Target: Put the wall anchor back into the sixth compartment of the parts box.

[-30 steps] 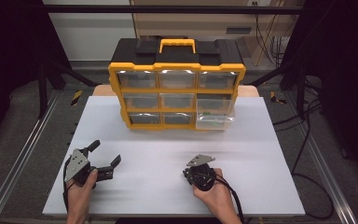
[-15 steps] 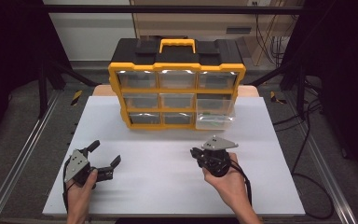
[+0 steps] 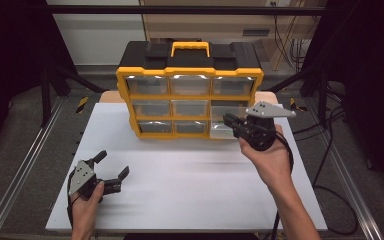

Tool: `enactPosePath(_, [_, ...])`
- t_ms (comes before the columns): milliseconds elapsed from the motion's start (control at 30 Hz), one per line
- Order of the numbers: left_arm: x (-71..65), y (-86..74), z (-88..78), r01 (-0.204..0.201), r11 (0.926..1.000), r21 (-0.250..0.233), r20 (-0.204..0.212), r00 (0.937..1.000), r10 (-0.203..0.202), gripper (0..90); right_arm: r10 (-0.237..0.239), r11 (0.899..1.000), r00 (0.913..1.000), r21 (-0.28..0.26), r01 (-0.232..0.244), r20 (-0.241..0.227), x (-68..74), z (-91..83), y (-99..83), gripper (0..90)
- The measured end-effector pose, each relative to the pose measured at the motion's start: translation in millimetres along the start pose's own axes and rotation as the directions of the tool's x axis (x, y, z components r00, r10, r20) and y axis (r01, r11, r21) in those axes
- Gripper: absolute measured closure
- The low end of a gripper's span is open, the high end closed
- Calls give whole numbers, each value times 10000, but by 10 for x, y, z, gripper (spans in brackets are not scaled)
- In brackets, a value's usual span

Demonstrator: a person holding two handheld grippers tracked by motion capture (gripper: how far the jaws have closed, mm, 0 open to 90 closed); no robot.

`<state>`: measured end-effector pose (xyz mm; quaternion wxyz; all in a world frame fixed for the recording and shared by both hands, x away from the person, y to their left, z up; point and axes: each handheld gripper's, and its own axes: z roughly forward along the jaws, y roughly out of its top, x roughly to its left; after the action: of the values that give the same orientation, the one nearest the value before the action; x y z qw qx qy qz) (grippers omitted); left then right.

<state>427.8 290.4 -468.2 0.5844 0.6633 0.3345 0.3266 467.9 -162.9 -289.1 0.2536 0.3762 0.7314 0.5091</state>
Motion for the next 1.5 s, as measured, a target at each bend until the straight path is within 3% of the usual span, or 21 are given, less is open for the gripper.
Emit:
enactPosePath(367, [4,2,-4,9,10000,-25,10,10000,-9,15,-105,9993,9991,365,91,410,-308,145,232,842])
enactPosePath(667, [9,1,-6,29,10000,-37,-4,10000,-29,15,-154,9976,9991,678,127,398,-378,260,230,841])
enactPosePath(1000, [11,1,-6,49,10000,-41,-10,10000,-49,15,-332,9902,9987,1366,275,392,-432,391,183,833])
enactPosePath(1233, [11,2,-6,48,10000,-45,-3,10000,-48,15,-244,9932,9983,1154,182,528,-428,376,188,751])
enactPosePath(1400, [9,2,-6,28,10000,-40,6,10000,-28,15,-50,9972,9987,742,13,506,-415,342,190,654])
enactPosePath(1500, [7,3,-7,27,10000,-46,9,10000,-27,15,136,9991,9983,389,-159,567,-417,318,182,547])
